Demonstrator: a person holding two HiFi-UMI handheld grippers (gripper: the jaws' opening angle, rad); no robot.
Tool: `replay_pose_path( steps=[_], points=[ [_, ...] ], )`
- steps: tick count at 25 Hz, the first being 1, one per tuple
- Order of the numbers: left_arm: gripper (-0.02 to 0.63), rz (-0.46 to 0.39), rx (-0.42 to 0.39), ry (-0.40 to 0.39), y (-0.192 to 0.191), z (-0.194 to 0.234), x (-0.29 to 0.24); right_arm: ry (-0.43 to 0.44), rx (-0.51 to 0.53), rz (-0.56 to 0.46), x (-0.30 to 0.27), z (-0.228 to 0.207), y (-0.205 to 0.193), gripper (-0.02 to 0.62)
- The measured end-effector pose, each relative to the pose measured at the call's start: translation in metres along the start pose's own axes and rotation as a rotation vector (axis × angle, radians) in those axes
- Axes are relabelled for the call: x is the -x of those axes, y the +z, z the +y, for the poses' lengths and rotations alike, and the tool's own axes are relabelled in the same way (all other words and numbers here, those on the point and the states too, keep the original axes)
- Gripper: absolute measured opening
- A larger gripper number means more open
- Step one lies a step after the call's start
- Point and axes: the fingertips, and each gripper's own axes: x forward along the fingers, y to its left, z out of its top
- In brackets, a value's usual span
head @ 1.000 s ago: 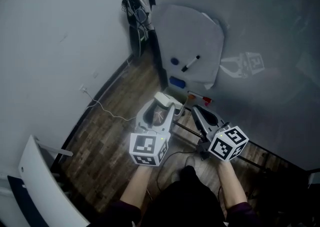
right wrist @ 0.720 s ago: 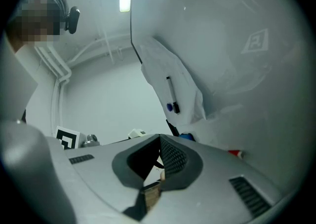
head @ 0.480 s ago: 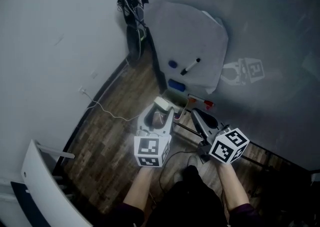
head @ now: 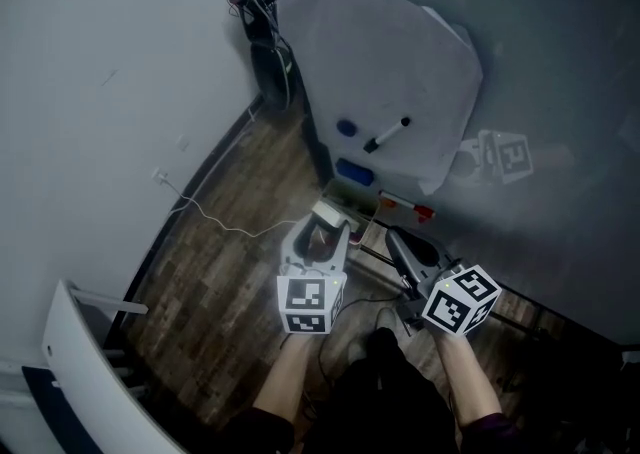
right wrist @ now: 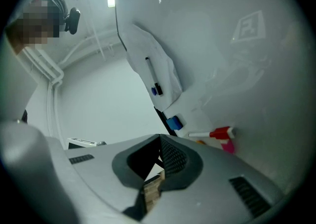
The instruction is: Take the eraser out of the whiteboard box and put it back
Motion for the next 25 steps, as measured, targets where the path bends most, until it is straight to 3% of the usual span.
replay_pose_path(
  steps=[16,25],
  points=[
    [0.221,0.050,0.009,-0.036,-0.020,-0.007,-0.012,-0.021,-0.018,0.012,0.000,-0.013,-0.005,0.003],
    [0.221,0.029,0.028,-0.064,-0.013,-0.011,-0.007,-0.013,-0.013,0.000,0.000,-0.009,-0.003,0.003]
  ],
)
